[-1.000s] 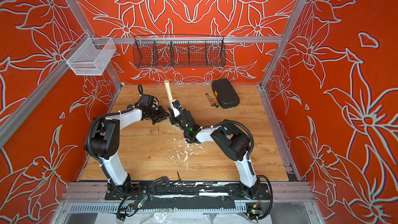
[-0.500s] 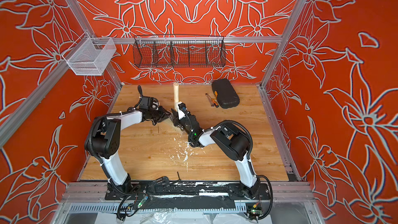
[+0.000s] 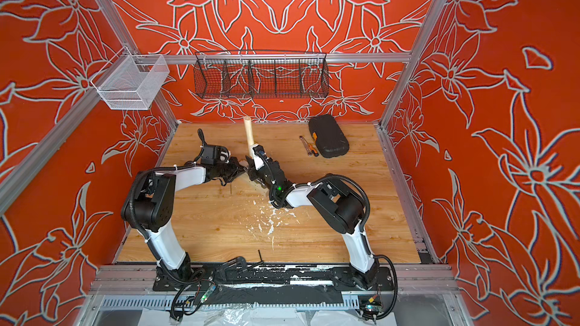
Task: Use a claw hammer to pull out a nail
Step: Remove the nail from the mounting plate.
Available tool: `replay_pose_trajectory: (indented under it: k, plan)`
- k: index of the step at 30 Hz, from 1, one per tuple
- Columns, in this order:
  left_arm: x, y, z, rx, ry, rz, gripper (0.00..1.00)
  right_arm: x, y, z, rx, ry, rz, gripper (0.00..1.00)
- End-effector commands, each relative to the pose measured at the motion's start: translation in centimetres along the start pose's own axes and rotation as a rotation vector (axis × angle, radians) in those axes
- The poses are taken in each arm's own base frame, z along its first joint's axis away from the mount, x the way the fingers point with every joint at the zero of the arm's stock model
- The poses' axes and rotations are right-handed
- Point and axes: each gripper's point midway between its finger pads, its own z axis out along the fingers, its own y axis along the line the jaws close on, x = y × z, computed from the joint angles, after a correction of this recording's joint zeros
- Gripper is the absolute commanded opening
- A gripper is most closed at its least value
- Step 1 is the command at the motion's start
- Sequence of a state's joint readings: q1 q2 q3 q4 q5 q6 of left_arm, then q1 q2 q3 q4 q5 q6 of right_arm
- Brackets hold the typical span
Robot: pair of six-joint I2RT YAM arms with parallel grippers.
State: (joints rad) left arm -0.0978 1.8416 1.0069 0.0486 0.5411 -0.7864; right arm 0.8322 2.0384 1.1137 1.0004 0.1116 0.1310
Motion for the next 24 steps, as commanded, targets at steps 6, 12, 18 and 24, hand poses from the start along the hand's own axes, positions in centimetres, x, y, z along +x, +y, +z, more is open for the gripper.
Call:
replay_pose_trajectory:
  k: [6, 12, 18, 24]
  plan:
    - [5.6, 9.4, 0.3, -0.325, 0.179, -0.153, 0.00, -7.8, 1.1, 0.0, -0.039, -0.198, 0.029, 0.00]
    - [5.5, 9.5, 0.3, -0.329, 0.173, -0.161, 0.00, -9.9, 1.7, 0.1, -0.052, -0.215, 0.017, 0.00]
    - [5.6, 10.0, 0.3, -0.346, 0.169, -0.171, 0.00, -13.0, 2.6, -0.2, -0.079, -0.261, 0.004, 0.00]
    - [6.0, 10.6, 0.6, -0.353, 0.174, -0.185, 0.00, -17.8, 3.4, -0.7, -0.102, -0.324, -0.019, 0.00]
